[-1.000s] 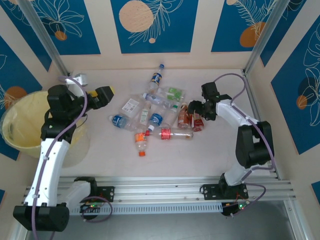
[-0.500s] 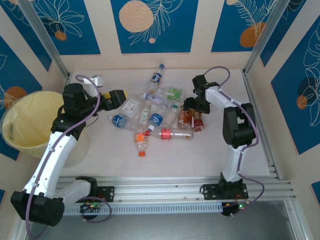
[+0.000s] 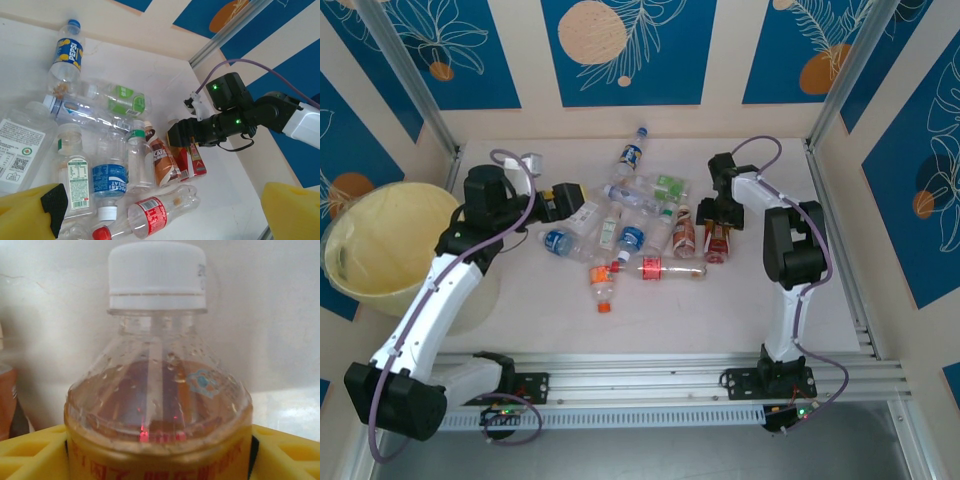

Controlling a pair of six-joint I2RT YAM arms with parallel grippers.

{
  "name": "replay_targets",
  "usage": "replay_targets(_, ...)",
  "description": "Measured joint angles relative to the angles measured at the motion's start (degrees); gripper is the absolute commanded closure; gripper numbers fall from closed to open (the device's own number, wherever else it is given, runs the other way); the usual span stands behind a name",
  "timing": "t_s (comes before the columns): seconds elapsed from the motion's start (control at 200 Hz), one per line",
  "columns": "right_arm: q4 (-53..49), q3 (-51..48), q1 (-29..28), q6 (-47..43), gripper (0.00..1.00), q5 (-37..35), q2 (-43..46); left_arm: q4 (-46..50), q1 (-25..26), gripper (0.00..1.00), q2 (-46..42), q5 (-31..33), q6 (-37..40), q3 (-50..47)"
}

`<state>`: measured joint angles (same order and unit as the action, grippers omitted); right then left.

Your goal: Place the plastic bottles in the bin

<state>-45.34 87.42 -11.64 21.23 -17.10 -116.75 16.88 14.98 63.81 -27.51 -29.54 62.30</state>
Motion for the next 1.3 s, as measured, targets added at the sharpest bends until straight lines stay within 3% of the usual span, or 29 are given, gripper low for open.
replay_targets(0.245,4.63,-4.17,-0.09,1.49,0.39,-2.73,2.56,0.68,4.07,0.0,2.36,2.45,0.07,0.04)
replay_targets(0.495,11.47,-16.48,-1.11,3.45,0.44,-5.66,17.53,-1.62,8.9,0.0,4.66,6.16,1.29,-1.99)
replay_targets(0.81,21.46,-26.01,-6.56,6.25,0.47,-8.35,30.77,-6.69,15.06,0.0,12.57,5.09,4.48,-2.27)
replay_targets(1.065,30.25,-31.69,-8.13,13.03,0.51,0.85,42.23,-17.9,19.76,0.0,16.44,3.21,6.29,-4.92)
replay_targets(1.3,38.36,-31.95,-12.61,19.32,0.51,7.3,43.78,-19.28,26.84,0.0,23.52,3.93,9.16,-1.62)
